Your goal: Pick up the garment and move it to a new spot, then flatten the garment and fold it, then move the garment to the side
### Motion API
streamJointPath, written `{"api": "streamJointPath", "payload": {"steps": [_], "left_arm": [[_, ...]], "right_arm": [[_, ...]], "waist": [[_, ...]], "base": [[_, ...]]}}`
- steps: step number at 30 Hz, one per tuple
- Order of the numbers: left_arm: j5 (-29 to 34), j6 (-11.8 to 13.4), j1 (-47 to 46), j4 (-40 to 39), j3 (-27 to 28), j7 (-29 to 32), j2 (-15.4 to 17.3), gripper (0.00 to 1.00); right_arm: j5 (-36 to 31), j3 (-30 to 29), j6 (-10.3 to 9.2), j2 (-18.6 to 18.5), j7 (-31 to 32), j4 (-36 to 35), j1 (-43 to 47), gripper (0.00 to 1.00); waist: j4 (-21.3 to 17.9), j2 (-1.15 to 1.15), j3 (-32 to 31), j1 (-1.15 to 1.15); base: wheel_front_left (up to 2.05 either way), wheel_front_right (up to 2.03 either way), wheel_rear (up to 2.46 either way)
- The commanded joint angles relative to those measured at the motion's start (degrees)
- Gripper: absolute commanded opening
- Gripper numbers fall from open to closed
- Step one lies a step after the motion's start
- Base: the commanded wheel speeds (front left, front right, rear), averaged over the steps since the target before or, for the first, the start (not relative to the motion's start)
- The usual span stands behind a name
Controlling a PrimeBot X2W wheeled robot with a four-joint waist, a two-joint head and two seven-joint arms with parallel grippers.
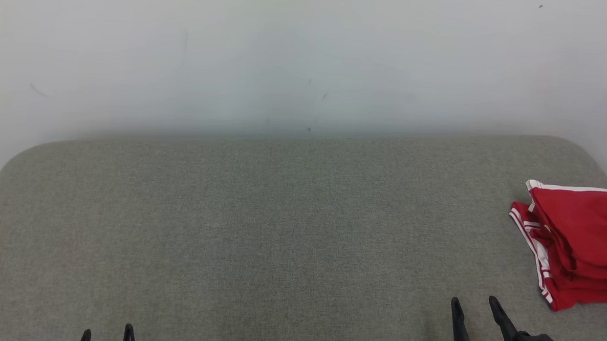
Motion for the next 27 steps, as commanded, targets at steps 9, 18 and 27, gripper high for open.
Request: {"api": "streamJointPath", "payload": {"steps": [9,18,27], "left_arm": [[0.33,-0.01,0.05,0.36,0.02,0.05,-0.04,0.0],[-5.05,-0.19,-0.58,3.27,0.41,2.12,-0.45,0.0],[-13.92,-0.5,-1.92,2.79,0.18,4.06,-0.38,0.0]], "right_arm": [[0.4,0.34,0.01,0.01,0.09,0.45,0.02,0.0],[5.91,-0.51,0.01,0.07,2.14,2.55,0.89,0.0],[15.05,-1.0,0.0,0.07,4.14,1.15,0.26,0.0]], "waist": [[-0.02,-0.01,0.14,0.0],[0.05,-0.01,0.29,0.0],[0.16,-0.01,0.53,0.0]], "base": [[0.0,0.0,0.0],[0.0,0.0,0.0],[0.0,0.0,0.0]]}}
